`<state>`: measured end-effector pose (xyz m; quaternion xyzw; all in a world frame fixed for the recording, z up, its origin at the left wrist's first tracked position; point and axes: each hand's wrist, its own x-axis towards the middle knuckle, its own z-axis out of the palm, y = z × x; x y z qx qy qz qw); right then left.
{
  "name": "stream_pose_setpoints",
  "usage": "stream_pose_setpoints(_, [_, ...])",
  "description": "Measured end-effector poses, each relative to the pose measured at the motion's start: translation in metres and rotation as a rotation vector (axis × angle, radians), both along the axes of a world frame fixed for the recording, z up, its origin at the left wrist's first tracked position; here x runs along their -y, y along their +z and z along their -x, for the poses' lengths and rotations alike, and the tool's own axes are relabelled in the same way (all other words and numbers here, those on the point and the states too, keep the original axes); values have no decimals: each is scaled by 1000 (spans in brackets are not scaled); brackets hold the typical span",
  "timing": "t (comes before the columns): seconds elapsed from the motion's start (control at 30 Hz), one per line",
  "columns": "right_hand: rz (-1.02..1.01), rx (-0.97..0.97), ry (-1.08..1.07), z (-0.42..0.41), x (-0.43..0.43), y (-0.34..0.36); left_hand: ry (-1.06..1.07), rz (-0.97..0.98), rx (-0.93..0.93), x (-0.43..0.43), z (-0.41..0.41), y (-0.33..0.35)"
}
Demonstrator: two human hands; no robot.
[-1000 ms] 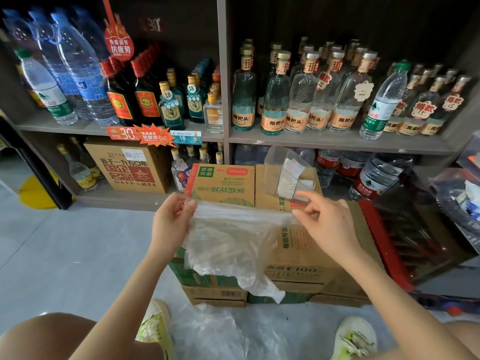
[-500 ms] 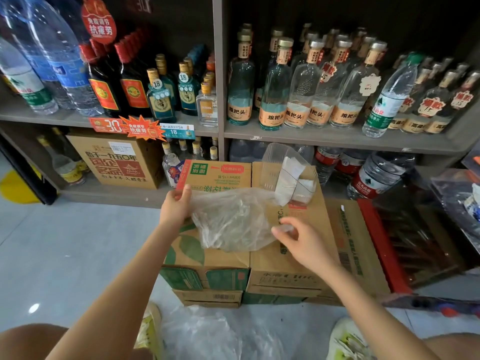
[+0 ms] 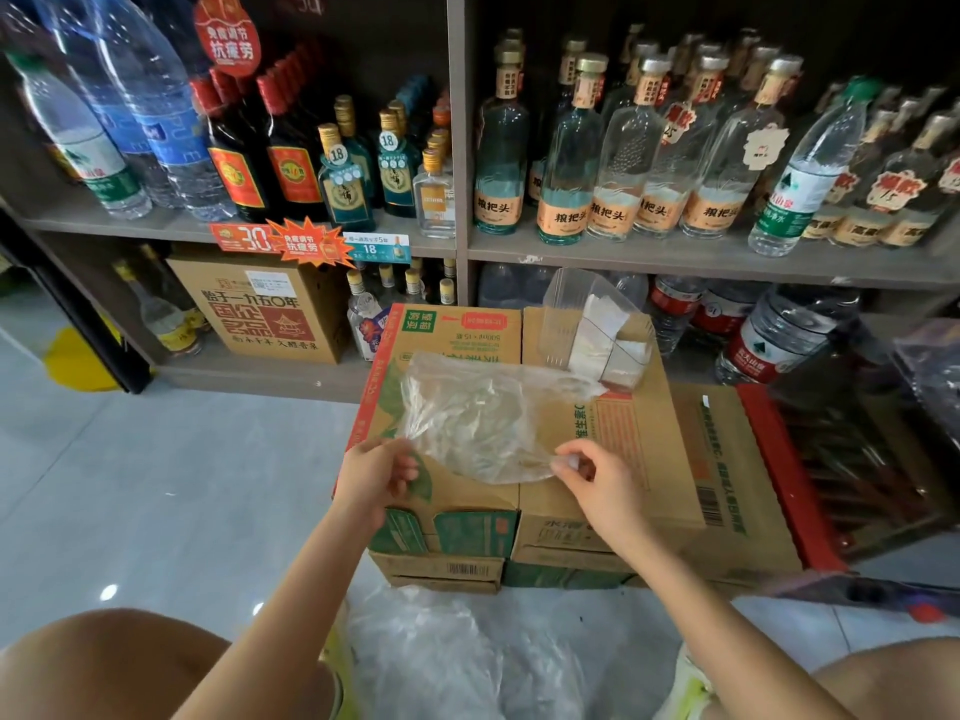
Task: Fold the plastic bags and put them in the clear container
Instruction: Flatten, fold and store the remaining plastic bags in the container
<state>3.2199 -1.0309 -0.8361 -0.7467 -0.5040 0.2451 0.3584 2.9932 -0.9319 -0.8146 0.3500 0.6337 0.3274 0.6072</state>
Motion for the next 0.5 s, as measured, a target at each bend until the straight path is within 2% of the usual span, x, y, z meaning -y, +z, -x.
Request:
stream_pose_setpoints(0.1, [-35,20,-1,-7,3,7,22,19,8,-3,5,5])
stream_pose_setpoints(0.27, [-125,178,-25,-31,12,10,141,-15,-29,-1,17,6])
stream_pose_setpoints(0.4, [11,246,134,-42,24,4,34,53,-18,17,21,9])
stream_pose_setpoints(0.47, [132,301,198,-51,32,3,-67,59,-91,23,31,13])
stream_pose_setpoints(0.5, [173,313,205,-54,36,5,-141,38,-192,24,36,15])
